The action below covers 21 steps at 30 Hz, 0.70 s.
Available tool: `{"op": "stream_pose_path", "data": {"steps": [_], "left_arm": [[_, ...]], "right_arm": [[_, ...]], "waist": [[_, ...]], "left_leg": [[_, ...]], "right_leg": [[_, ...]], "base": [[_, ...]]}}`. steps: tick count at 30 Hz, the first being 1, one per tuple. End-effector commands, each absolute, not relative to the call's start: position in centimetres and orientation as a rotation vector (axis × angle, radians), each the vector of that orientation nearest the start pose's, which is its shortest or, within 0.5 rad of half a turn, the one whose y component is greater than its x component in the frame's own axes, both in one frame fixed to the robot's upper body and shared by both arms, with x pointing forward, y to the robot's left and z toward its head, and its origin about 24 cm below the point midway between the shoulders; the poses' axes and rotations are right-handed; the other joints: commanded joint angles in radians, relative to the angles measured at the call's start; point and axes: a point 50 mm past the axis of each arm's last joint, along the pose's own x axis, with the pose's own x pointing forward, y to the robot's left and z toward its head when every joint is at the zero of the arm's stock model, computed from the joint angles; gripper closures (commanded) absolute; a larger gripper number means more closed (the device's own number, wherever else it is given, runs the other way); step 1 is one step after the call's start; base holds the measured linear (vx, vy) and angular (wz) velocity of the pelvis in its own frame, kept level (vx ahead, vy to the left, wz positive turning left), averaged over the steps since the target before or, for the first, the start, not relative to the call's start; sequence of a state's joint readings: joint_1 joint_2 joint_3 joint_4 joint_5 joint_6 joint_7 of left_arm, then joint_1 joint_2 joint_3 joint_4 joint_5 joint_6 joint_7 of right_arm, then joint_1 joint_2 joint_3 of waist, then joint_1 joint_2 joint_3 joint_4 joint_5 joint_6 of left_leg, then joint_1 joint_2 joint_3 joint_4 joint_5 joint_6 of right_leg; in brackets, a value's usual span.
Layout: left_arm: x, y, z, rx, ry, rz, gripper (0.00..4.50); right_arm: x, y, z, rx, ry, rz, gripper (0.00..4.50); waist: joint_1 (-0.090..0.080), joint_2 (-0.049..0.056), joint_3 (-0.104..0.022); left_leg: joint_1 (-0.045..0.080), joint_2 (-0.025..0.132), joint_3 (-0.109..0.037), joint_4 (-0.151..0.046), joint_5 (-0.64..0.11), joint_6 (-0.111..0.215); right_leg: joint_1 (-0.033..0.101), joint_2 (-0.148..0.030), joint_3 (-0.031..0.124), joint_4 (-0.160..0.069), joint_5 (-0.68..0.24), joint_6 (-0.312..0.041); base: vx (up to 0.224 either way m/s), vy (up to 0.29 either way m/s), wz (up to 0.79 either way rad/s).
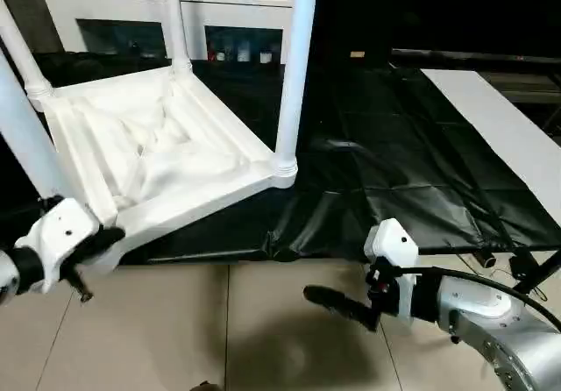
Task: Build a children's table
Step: Rotate table base
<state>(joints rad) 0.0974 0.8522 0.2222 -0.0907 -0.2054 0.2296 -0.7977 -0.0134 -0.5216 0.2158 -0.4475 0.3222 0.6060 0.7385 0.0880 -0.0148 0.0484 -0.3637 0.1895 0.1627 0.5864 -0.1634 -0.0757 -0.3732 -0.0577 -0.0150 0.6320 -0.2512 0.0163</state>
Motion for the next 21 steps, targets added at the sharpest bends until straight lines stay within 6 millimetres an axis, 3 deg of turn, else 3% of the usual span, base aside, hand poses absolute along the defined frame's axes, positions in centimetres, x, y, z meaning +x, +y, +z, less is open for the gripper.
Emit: {"op": "stream_pose_path", "data": {"steps": [1, 2, 3, 4, 6, 8, 9, 10, 11, 12, 14, 15, 18, 19, 20, 21], "left_arm": [[22.1, 27.6, 13.4, 0.415, 0.231, -0.62, 4.44], [22.0, 26.8, 13.8, 0.361, 0.196, -0.64, 4.44], [22.2, 25.5, 14.5, 0.286, 0.139, -0.637, 4.44], [22.2, 25.3, 14.6, 0.279, 0.132, -0.635, 4.44], [22.7, 22.7, 14.9, 0.173, 0.04, -0.626, 4.44], [23.4, 21.0, 14.7, 0.129, -0.014, -0.586, 4.44], [24.1, 20.0, 14.3, 0.117, -0.046, -0.521, 4.44], [24.3, 19.8, 14.2, 0.115, -0.052, -0.506, 4.44], [24.8, 19.1, 13.7, 0.125, -0.052, -0.461, 4.44], [25.0, 18.9, 13.4, 0.121, -0.047, -0.446, 4.44], [25.8, 17.7, 12.2, 0.118, -0.032, -0.373, 4.44], [26.6, 17.3, 10.7, 0.112, 0.014, -0.248, 4.44], [27.4, 17.1, 9.4, 0.138, 0.043, -0.139, 4.44], [27.8, 17.4, 9.0, 0.098, 0.059, -0.055, 4.44], [27.9, 17.4, 9.0, 0.085, 0.067, -0.034, 4.44], [28.0, 17.3, 9.0, 0.088, 0.061, -0.029, 4.44]], "right_arm": [[22.0, -13.7, 8.7, -0.148, 0.299, 1.004, 0.5], [22.1, -13.8, 9.0, -0.138, 0.284, 0.987, 0.5], [22.6, -13.9, 9.3, -0.113, 0.262, 0.947, 0.5], [22.6, -14.0, 9.4, -0.11, 0.259, 0.942, 0.5], [23.6, -14.4, 9.8, -0.106, 0.216, 0.828, 0.5], [24.3, -14.7, 9.8, -0.123, 0.189, 0.737, 0.5], [24.9, -15.1, 9.7, -0.131, 0.18, 0.656, 0.5], [25.0, -15.1, 9.7, -0.13, 0.18, 0.638, 0.5], [25.4, -15.3, 9.7, -0.136, 0.169, 0.583, 0.5], [25.5, -15.3, 9.7, -0.138, 0.166, 0.569, 0.5], [26.0, -15.5, 9.6, -0.142, 0.155, 0.497, 0.5], [26.3, -15.7, 9.5, -0.131, 0.148, 0.436, 0.5], [26.7, -15.9, 9.1, -0.107, 0.151, 0.373, 0.5], [26.8, -15.7, 9.0, -0.086, 0.147, 0.366, 0.5], [26.8, -15.6, 9.0, -0.079, 0.142, 0.365, 0.5], [26.8, -15.5, 8.9, -0.061, 0.14, 0.36, 0.5]], "waist": [[-0.005, 0.029, -0.031], [-0.004, 0.029, -0.03], [-0.001, 0.028, -0.03], [-0.001, 0.027, -0.028], [-0.001, 0.027, -0.03], [-0.003, 0.023, -0.027], [-0.006, 0.025, -0.028], [-0.013, 0.021, -0.025], [-0.011, 0.022, -0.028], [-0.015, 0.016, -0.031], [-0.021, 0.012, -0.03], [-0.022, 0.018, -0.037], [-0.032, 0.011, -0.044], [-0.039, 0.017, -0.043], [-0.042, 0.016, -0.042], [-0.047, 0.015, -0.038]], "left_leg": [[0.03, 0.034, -0.03, -0.094, -0.569, -0.076], [0.03, 0.034, -0.029, -0.094, -0.571, -0.076], [0.039, 0.032, -0.024, -0.087, -0.583, -0.078], [0.042, 0.032, -0.024, -0.086, -0.588, -0.075], [0.035, 0.028, -0.023, -0.086, -0.556, -0.075], [0.037, 0.026, -0.021, -0.085, -0.557, -0.078], [0.029, 0.024, -0.022, -0.088, -0.538, -0.082], [0.026, 0.027, -0.021, -0.091, -0.535, -0.084], [0.03, 0.024, -0.023, -0.087, -0.537, -0.088], [0.031, 0.021, -0.023, -0.083, -0.533, -0.086], [0.015, 0.019, -0.023, -0.087, -0.491, -0.077], [0.012, 0.017, -0.024, -0.085, -0.463, -0.076], [0.01, 0.014, -0.02, -0.076, -0.424, -0.062], [0.003, 0.015, -0.021, -0.079, -0.42, -0.059], [0.009, 0.014, -0.021, -0.079, -0.452, -0.059], [0.028, 0.013, -0.022, -0.075, -0.532, -0.057]], "right_leg": [[-0.008, -0.067, 0.035, -0.102, -0.378, -0.135], [-0.01, -0.065, 0.034, -0.103, -0.375, -0.14], [-0.02, -0.06, 0.034, -0.102, -0.37, -0.148], [-0.022, -0.061, 0.034, -0.107, -0.378, -0.15], [-0.014, -0.058, 0.033, -0.106, -0.381, -0.132], [-0.015, -0.057, 0.031, -0.114, -0.418, -0.113], [-0.007, -0.058, 0.031, -0.116, -0.446, -0.086], [-0.006, -0.056, 0.031, -0.121, -0.456, -0.074], [-0.007, -0.058, 0.029, -0.121, -0.47, -0.068], [-0.007, -0.058, 0.029, -0.125, -0.491, -0.048], [0.001, -0.056, 0.029, -0.125, -0.498, -0.023], [0.005, -0.058, 0.028, -0.122, -0.477, -0.019], [0.0, -0.05, 0.031, -0.118, -0.405, -0.027], [0.007, -0.047, 0.027, -0.111, -0.367, -0.041], [0.006, -0.046, 0.025, -0.114, -0.398, -0.04], [-0.002, -0.045, 0.018, -0.127, -0.501, -0.028]], "base": [[0.0, 0.0, 0.0], [0.0, 0.0, 0.0], [0.0, 0.0, 0.0], [0.0, 0.0, 0.0], [0.0, 0.0, 0.0], [0.0, 0.0, 0.0], [0.0, 0.0, 0.0], [0.0, 0.0, 0.0], [0.0, 0.0, 0.0], [0.0, 0.0, 0.0], [0.0, 0.0, 0.0], [0.0, 0.0, 0.0], [0.0, 0.0, 0.0], [0.0, 0.0, 0.0], [0.0, 0.0, 0.0], [0.0, 0.0, 0.0]]}}
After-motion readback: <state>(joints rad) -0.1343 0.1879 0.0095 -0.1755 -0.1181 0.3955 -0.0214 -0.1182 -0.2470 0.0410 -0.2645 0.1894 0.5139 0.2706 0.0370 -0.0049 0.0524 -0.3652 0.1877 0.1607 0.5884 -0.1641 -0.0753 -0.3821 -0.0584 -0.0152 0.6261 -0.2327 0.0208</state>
